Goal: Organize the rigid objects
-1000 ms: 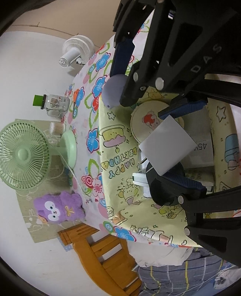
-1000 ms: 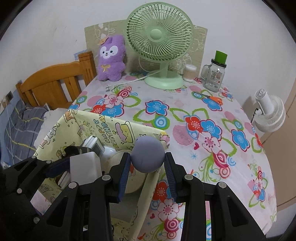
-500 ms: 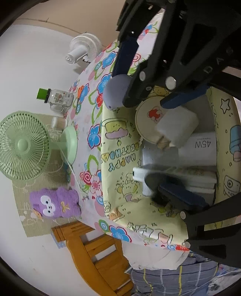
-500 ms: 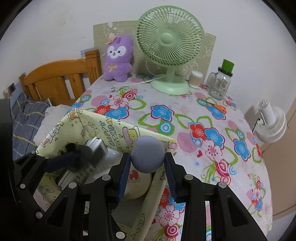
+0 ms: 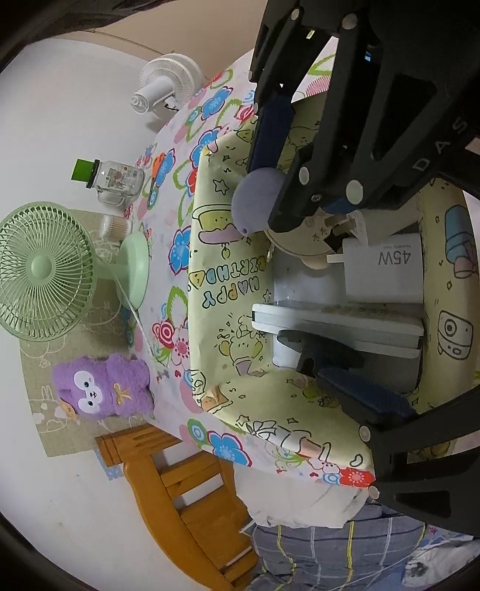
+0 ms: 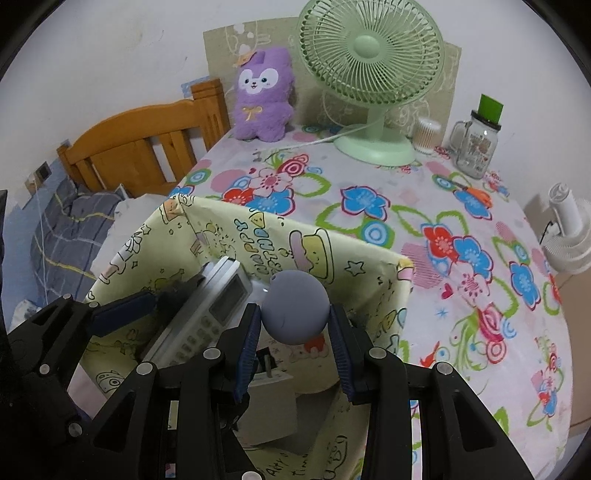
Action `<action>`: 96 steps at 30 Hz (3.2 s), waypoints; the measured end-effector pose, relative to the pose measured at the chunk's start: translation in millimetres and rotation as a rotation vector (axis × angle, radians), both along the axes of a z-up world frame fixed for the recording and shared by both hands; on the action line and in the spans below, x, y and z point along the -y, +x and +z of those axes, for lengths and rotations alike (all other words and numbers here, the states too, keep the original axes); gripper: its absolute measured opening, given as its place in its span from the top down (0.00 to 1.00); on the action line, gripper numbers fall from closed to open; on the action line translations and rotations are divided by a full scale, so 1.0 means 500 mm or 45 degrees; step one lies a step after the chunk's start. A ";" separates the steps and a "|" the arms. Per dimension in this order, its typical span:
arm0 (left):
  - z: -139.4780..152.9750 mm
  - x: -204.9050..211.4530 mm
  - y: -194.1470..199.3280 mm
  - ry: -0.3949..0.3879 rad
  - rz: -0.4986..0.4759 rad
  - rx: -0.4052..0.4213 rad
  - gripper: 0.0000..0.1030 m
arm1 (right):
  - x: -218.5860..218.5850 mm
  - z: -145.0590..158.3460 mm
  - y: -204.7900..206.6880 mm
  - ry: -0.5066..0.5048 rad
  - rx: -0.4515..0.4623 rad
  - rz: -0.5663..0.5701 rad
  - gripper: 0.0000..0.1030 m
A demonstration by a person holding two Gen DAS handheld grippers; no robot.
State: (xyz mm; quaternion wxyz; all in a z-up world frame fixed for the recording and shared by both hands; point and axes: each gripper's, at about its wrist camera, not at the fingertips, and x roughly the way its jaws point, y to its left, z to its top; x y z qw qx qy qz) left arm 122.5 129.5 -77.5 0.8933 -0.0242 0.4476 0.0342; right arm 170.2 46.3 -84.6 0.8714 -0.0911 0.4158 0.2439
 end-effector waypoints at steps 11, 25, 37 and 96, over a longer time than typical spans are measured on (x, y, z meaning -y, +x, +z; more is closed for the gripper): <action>0.010 0.004 -0.023 0.011 -0.007 0.019 0.12 | 0.002 0.004 -0.018 0.005 -0.011 0.007 0.44; 0.048 0.057 -0.050 0.048 -0.061 0.096 0.06 | 0.063 0.052 -0.065 -0.003 0.106 -0.083 0.27; 0.061 0.110 -0.065 0.055 -0.100 0.126 0.03 | 0.142 0.060 -0.093 0.010 0.120 -0.202 0.17; 0.215 0.246 -0.247 0.047 -0.133 0.443 0.00 | 0.468 0.180 -0.319 0.059 0.472 -0.588 0.00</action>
